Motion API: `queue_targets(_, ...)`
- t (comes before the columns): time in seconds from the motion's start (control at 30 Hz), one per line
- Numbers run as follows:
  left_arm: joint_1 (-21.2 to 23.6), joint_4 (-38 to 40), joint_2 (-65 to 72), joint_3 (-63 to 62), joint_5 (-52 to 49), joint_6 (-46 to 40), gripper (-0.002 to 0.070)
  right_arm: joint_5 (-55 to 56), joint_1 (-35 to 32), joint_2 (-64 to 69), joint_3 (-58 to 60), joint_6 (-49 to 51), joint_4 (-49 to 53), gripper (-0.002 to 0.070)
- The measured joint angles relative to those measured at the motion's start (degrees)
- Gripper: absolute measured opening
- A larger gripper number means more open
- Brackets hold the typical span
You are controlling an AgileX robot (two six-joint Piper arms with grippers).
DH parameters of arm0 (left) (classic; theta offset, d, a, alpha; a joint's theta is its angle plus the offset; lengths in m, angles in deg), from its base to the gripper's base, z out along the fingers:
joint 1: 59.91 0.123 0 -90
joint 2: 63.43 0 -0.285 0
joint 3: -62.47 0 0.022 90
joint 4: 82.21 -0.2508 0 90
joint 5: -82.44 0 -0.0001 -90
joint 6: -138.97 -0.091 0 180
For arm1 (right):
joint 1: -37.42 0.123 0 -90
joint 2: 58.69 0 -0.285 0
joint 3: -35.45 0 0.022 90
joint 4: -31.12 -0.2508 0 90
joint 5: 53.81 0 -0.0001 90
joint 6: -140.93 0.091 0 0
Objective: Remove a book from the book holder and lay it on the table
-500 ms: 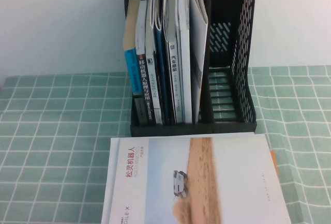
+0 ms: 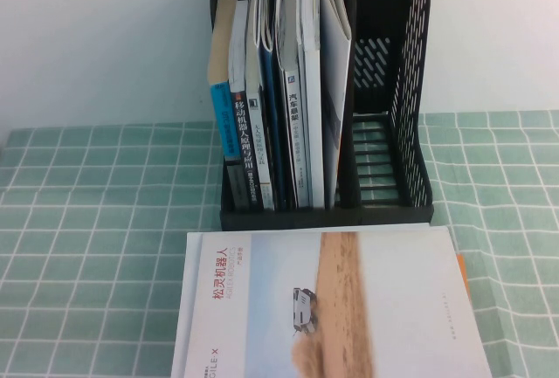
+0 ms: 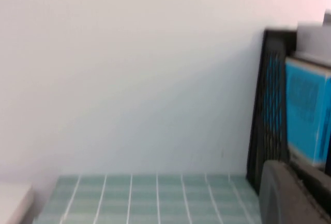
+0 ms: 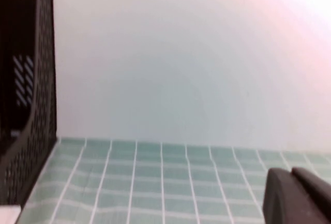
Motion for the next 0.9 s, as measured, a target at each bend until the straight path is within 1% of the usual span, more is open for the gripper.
queue_targets(0.07,0.0,0.0,0.0,0.0,2.9,0.0,-0.0003,4.2,0.0,0.0,0.0,-0.1,0.0,-0.0002)
queue_targets(0.2,0.0,0.0,0.0,0.0,6.2,0.4,-0.0003,8.5,0.0,0.0,0.0,-0.7,0.0,-0.0002)
queue_targets(0.53,0.0,0.0,0.0,0.0,8.8,2.7,-0.0003,10.1,0.0,0.0,0.0,-0.3,0.0,-0.0002)
queue_targets(0.6,0.0,0.1,0.0,0.0,9.2,5.1,-0.0003,10.1,0.0,0.0,0.0,0.3,-0.1,-0.0002)
queue_targets(0.67,0.0,0.1,0.0,0.0,10.6,9.8,-0.0003,10.4,0.0,0.0,0.0,3.1,-0.6,-0.0002)
queue_targets(0.77,0.0,-1.4,0.0,0.0,16.2,16.8,-0.0003,12.7,0.0,0.0,0.0,5.6,-1.5,-0.0002)
queue_targets(0.9,0.0,-6.3,0.0,0.0,18.8,19.6,-0.0002,14.6,0.0,0.0,0.0,2.4,-1.8,-0.0002)
